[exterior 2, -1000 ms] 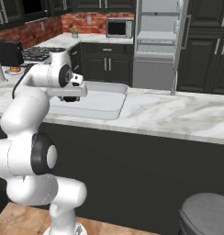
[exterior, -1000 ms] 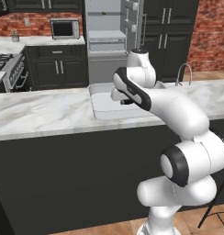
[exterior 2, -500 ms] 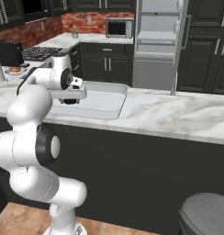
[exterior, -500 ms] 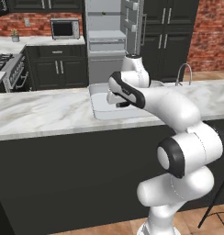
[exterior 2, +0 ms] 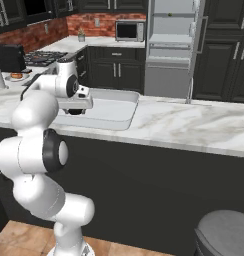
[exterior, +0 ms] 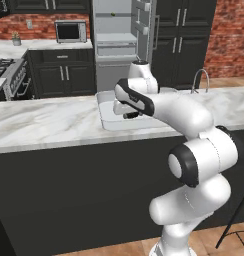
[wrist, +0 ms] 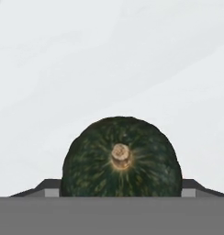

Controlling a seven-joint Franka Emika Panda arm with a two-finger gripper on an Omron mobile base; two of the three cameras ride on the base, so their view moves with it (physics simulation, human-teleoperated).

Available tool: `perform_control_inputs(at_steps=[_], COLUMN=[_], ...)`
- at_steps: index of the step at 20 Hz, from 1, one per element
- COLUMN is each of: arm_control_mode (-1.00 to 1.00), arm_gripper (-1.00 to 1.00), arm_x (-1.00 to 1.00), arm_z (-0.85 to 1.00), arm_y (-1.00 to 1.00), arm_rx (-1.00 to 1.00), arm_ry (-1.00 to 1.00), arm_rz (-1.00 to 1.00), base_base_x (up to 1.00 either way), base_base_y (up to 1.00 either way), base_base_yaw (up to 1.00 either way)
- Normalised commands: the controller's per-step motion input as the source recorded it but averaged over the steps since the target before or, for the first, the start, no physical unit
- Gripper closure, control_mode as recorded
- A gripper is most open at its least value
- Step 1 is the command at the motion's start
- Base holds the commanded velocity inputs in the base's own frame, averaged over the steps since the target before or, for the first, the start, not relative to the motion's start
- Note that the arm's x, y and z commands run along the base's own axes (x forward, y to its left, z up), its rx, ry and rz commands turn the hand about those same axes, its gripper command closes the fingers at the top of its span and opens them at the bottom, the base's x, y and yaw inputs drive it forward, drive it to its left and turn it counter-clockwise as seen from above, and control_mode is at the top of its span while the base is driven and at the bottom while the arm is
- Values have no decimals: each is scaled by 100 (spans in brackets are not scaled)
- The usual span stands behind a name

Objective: Place the cold items (cucumber and squash) from the fridge in one tupperware on the dining counter. Place the warm items (kebab skewer and hot dog) in the stove area in another tupperware.

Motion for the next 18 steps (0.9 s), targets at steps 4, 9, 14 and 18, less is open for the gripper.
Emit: perform_control_inputs(at_steps=[4,9,14,18], arm_control_mode=[-100,-100,-100,-100], arm_gripper=[-100,-100,-100,-100], arm_x=[-4,-44,-61,-81], arm_z=[-8,20,50,58], arm_y=[0,0,-1,-4], arm_rx=[0,0,0,1], arm_ry=[-3,-29,-35,-21], arm_rz=[0,0,0,0], base_base_x=[0,0,0,0], base_base_y=[0,0,0,0], base_base_yaw=[0,0,0,0])
